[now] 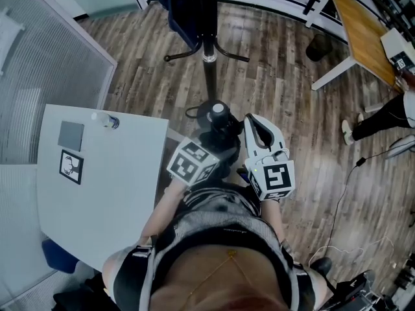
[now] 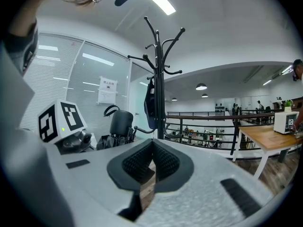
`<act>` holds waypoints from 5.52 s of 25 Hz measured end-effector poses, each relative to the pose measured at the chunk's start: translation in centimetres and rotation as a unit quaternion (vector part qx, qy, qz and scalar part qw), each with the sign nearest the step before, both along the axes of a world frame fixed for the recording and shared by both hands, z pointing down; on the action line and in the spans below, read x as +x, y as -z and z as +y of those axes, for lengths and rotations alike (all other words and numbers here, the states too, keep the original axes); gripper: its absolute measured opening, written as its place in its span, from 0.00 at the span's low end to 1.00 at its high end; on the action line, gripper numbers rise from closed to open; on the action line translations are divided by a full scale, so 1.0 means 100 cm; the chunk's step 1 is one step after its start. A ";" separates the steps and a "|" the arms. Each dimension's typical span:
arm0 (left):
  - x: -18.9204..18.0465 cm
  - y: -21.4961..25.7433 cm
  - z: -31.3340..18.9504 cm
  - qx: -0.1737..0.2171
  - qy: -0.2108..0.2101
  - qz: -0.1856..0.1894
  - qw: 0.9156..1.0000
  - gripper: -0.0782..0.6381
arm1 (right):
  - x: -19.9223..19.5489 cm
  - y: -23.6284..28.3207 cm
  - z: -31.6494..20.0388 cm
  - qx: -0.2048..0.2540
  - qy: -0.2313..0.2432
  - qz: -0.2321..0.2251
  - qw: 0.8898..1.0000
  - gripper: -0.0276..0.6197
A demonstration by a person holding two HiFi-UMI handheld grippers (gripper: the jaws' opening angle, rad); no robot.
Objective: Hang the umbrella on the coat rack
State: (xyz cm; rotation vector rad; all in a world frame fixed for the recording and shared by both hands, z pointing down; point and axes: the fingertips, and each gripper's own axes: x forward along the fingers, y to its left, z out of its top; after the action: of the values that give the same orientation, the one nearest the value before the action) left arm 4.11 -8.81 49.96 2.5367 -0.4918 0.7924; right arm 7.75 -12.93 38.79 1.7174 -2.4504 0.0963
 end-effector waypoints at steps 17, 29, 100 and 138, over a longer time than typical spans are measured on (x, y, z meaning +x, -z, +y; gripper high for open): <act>-0.012 -0.009 -0.041 0.002 -0.025 -0.004 1.000 0.47 | -0.017 -0.005 -0.043 0.002 -0.010 0.004 1.000 0.05; -0.024 -0.010 -0.047 -0.002 -0.021 0.000 1.000 0.47 | -0.029 -0.006 -0.049 -0.003 -0.008 0.008 1.000 0.05; 0.127 -0.061 -0.103 -0.024 -0.132 -0.058 0.989 0.47 | 0.131 -0.014 -0.047 -0.008 -0.148 -0.002 0.989 0.05; 0.112 -0.110 -0.140 -0.074 -0.079 -0.083 0.991 0.47 | 0.131 -0.017 -0.074 -0.020 -0.123 0.008 0.992 0.05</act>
State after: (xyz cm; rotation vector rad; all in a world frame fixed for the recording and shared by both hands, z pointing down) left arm 15.26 -22.82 60.98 2.4041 -0.2749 1.0640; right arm 20.88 -20.38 40.50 1.9856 -2.2004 0.1563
